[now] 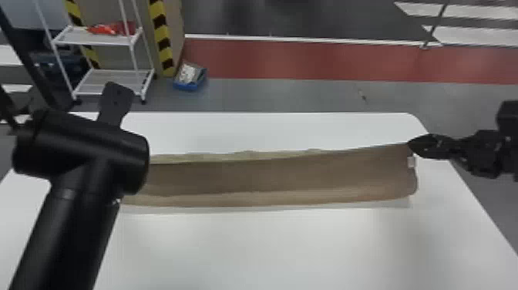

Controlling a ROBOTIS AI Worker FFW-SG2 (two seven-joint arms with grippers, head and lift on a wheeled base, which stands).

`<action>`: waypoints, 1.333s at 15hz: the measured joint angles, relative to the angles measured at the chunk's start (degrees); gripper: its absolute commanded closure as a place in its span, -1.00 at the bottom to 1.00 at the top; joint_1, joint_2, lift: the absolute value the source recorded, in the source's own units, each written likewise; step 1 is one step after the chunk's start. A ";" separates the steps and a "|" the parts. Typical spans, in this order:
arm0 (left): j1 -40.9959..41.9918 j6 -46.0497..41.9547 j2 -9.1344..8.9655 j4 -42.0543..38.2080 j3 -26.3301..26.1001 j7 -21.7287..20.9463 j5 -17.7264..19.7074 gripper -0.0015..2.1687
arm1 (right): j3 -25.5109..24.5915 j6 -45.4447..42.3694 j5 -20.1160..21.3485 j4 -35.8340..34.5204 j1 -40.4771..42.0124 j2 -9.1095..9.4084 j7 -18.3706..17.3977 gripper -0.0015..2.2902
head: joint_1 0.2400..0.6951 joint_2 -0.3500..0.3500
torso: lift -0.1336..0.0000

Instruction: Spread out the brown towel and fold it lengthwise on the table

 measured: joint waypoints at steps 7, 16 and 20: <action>-2.25 -8.07 -0.54 6.83 -0.09 2.20 2.34 0.32 | 0.09 -2.95 0.06 6.50 -1.70 -0.50 0.00 0.10 | 1.00 -0.18 | -0.85; -5.25 -10.03 -1.17 14.40 -0.72 4.14 2.13 0.17 | -0.67 -5.47 -2.60 11.93 -4.88 -0.87 0.00 0.10 | 1.00 -0.16 | -0.85; -4.82 -7.90 -1.10 13.85 -0.12 3.44 2.45 0.17 | -1.22 -5.00 -5.17 12.11 -6.51 -1.07 0.00 0.10 | 1.00 -0.16 | -0.85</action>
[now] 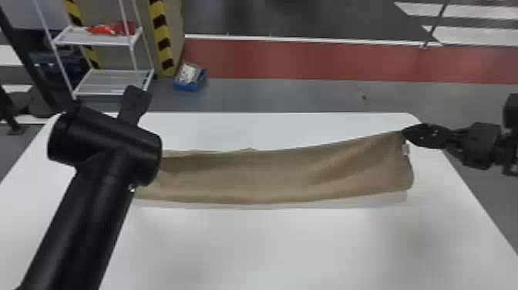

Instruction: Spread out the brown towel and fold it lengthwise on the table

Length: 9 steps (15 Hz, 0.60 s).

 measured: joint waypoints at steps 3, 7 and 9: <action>0.48 1.40 0.00 -0.69 0.06 -0.13 -0.36 0.17 | 0.09 0.02 0.20 0.05 -0.93 -0.16 0.00 0.10 | 1.00 -0.15 | -0.85; 0.04 1.26 -0.06 -1.40 0.17 0.35 -0.39 0.17 | 0.04 -0.15 0.22 1.24 -1.36 -0.79 0.00 0.10 | 1.00 -0.16 | -0.85; -0.45 0.11 -0.07 -1.40 0.20 0.70 -0.11 0.17 | 0.04 -0.27 0.37 2.50 -1.76 -1.22 0.00 0.10 | 1.00 -0.17 | -0.85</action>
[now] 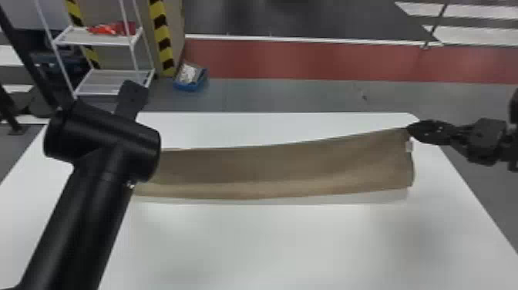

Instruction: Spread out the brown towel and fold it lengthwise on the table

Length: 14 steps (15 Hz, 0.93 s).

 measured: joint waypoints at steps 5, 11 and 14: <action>-1.39 -4.14 -0.93 2.92 -0.74 1.96 0.50 0.17 | 1.04 -1.24 0.49 3.90 -1.17 -0.30 0.00 0.10 | 0.98 -0.18 | -0.85; 3.26 6.01 -0.51 -6.05 -0.32 -0.35 -2.38 0.17 | -1.38 -1.42 -1.74 2.48 0.23 -0.43 0.00 0.10 | 1.00 -0.19 | -0.85; 4.58 9.62 -0.44 -8.96 -0.14 -1.00 -4.18 0.17 | -1.67 0.08 -4.25 -0.59 1.54 -0.45 0.00 0.10 | 1.00 -0.18 | -0.85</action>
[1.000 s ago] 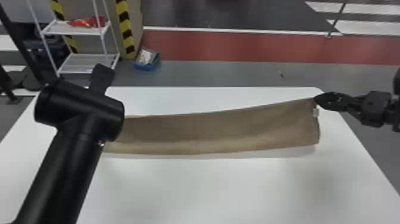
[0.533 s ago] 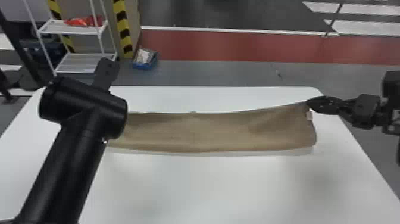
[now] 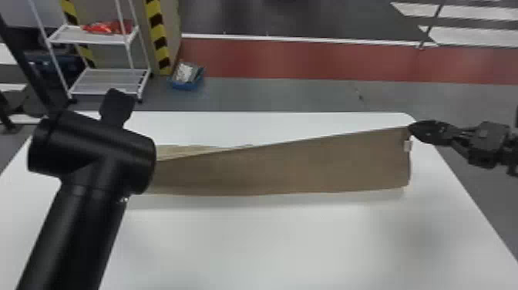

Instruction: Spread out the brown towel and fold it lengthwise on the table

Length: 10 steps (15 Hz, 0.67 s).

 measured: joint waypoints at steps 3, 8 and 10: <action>-0.75 0.75 -0.06 -0.96 -0.01 0.12 -0.46 0.17 | -0.08 1.39 -0.73 -1.63 -0.09 -0.46 0.00 0.10 | 1.00 -0.20 | -0.85; -4.16 -5.45 -0.65 4.49 -1.12 2.45 0.34 0.02 | 1.47 0.38 0.27 1.92 -2.26 -0.58 0.00 0.10 | 0.92 -0.19 | -0.85; -5.31 -8.64 -0.75 8.22 -1.66 3.18 0.63 -0.07 | 2.86 0.17 0.65 3.08 -2.47 -0.40 0.00 0.10 | 0.93 -0.17 | -0.85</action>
